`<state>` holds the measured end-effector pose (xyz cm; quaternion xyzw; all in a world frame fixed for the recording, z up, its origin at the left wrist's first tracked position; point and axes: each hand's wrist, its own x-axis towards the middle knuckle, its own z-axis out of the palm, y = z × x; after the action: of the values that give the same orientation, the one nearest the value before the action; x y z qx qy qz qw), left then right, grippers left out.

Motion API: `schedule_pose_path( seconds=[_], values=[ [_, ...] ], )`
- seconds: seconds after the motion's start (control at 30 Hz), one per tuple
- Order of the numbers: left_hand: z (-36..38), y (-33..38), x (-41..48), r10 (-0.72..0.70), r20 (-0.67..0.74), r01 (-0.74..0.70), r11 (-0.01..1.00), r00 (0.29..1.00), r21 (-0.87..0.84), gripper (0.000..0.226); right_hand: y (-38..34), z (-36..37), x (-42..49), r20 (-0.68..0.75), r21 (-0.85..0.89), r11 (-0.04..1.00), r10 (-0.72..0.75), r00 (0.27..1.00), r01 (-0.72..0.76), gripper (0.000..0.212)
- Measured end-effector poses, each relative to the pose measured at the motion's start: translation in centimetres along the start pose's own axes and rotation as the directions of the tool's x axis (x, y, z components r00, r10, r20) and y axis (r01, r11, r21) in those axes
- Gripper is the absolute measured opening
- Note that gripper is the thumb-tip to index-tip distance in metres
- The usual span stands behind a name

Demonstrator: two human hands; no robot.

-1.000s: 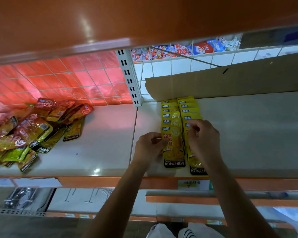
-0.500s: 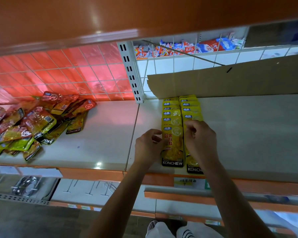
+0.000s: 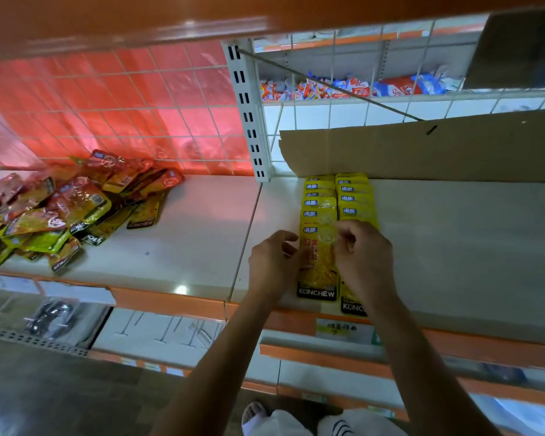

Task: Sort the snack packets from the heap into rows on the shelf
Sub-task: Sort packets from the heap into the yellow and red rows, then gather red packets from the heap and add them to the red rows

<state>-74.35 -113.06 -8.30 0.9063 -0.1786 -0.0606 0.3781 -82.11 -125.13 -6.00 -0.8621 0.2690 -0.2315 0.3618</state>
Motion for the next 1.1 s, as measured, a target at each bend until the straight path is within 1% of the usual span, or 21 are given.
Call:
schedule_pose_path(
  seconds=[0.13,0.2,0.3,0.4,0.47,0.6,0.73,0.8,0.87,0.9,1.0,1.1],
  values=[
    [-1.5,-1.2,1.0,0.096,-0.065,-0.091,0.993,0.993,0.076,0.028,-2.1,2.5,0.2,0.008,-0.017,0.999,-0.042,0.999,0.043,0.020],
    [-2.7,-2.3,1.8,0.137,-0.087,-0.125,0.983,0.987,0.133,0.029,-3.4,4.5,0.3,0.053,-0.065,0.996,-0.064,0.997,0.068,0.024],
    [-5.1,-5.0,2.7,0.216,-0.116,-0.178,0.946,0.970,0.269,0.034,-5.6,8.1,0.1,0.144,-0.149,0.983,-0.083,0.986,0.105,0.031],
    [-7.7,-8.4,3.8,0.261,-0.159,-0.189,0.911,0.952,0.366,0.039,-8.7,12.3,-0.4,0.170,-0.185,0.971,-0.121,0.978,0.152,0.034],
    [-9.4,-10.5,4.7,0.249,-0.173,-0.163,0.901,0.953,0.402,0.041,-10.6,15.0,-0.6,0.184,-0.203,0.962,-0.145,0.972,0.182,0.033],
    [-13.3,-14.4,6.9,0.202,-0.151,-0.111,0.880,0.968,0.463,0.045,-13.8,19.7,-0.3,0.213,-0.206,0.954,-0.174,0.961,0.219,0.033],
    [-17.3,-17.5,9.6,0.179,-0.144,-0.074,0.838,0.973,0.541,0.046,-16.7,23.2,1.2,0.257,-0.199,0.956,-0.160,0.953,0.214,0.037],
    [-19.4,-18.4,11.3,0.179,-0.181,-0.058,0.847,0.967,0.529,0.044,-18.1,24.7,2.2,0.292,-0.196,0.956,-0.155,0.944,0.218,0.036],
    [-21.5,-19.1,13.3,0.182,-0.213,-0.048,0.857,0.960,0.514,0.042,-19.5,26.0,3.3,0.301,-0.193,0.962,-0.128,0.945,0.192,0.032],
    [-22.3,-19.4,14.3,0.177,-0.206,-0.039,0.841,0.963,0.539,0.043,-20.2,26.6,4.0,0.295,-0.181,0.969,-0.111,0.949,0.170,0.030],
    [-24.1,-20.1,17.2,0.113,-0.140,-0.006,0.798,0.984,0.602,0.047,-22.5,28.3,5.8,0.287,-0.086,0.989,-0.089,0.954,0.118,0.031],
    [-24.7,-20.4,18.6,0.064,-0.093,0.003,0.811,0.994,0.584,0.059,-24.3,29.8,7.5,0.313,-0.035,0.998,-0.042,0.949,0.055,0.029]
  ],
)
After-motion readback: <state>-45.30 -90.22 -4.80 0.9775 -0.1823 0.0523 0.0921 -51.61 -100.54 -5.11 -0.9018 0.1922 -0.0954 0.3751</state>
